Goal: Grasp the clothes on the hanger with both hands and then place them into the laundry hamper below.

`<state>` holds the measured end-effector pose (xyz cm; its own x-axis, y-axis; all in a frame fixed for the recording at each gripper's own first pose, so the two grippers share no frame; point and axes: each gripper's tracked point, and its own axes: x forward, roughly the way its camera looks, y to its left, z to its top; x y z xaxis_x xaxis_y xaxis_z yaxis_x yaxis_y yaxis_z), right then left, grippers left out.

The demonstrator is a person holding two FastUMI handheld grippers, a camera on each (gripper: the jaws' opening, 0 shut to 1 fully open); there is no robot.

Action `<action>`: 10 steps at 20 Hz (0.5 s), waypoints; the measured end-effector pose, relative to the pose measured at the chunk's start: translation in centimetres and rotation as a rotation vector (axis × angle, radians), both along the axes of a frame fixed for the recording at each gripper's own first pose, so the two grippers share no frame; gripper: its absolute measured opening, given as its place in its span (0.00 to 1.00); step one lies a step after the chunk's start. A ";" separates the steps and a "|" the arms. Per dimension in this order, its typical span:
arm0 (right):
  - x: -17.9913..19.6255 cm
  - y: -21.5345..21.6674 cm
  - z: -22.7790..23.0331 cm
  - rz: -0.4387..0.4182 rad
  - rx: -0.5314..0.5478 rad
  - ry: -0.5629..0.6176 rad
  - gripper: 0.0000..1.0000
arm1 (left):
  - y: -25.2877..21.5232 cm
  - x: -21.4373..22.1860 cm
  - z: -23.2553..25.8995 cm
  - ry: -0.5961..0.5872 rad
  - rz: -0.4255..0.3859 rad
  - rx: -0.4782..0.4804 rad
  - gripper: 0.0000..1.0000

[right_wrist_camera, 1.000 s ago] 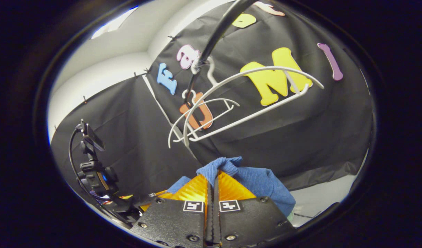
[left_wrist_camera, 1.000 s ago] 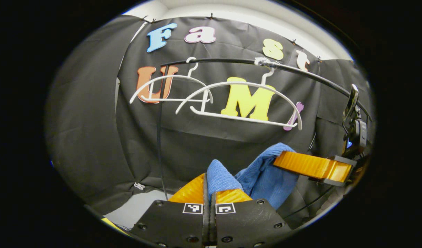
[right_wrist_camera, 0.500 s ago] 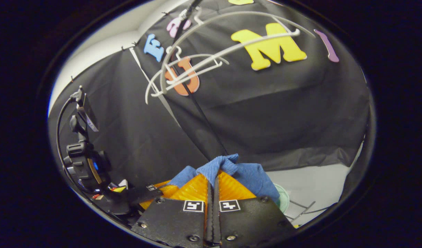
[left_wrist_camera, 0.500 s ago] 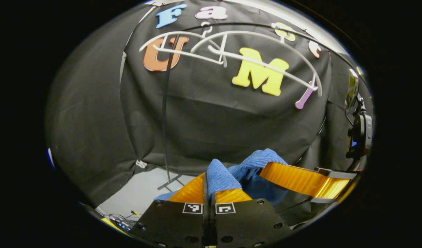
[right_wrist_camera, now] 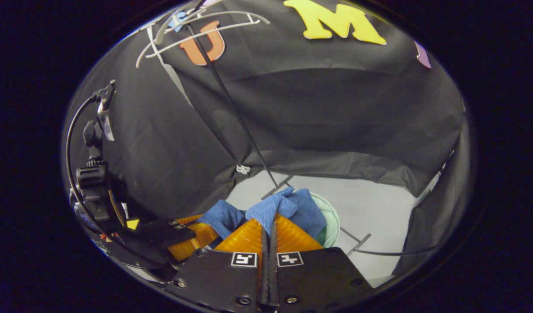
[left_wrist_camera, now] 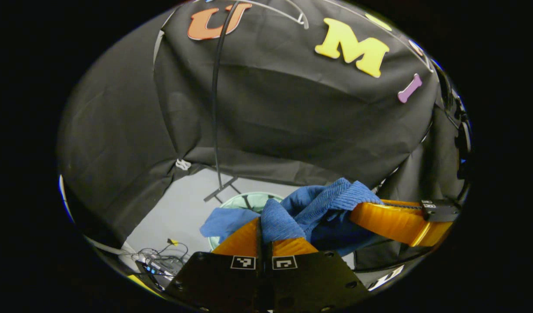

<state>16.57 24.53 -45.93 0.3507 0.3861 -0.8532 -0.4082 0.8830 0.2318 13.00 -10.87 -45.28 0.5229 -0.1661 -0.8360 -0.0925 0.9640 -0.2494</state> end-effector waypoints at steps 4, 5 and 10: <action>-0.3 -0.7 -3.3 0.013 -0.108 0.072 0.04 | -0.5 -0.9 -3.1 0.116 -0.043 0.020 0.00; -0.4 -0.7 -3.0 0.004 -0.109 0.084 0.04 | -0.8 -1.3 -3.7 0.136 -0.053 0.025 0.00; 0.2 -1.4 -5.8 -0.023 -0.142 0.126 0.04 | -0.1 -1.7 -5.7 0.183 -0.048 0.050 0.01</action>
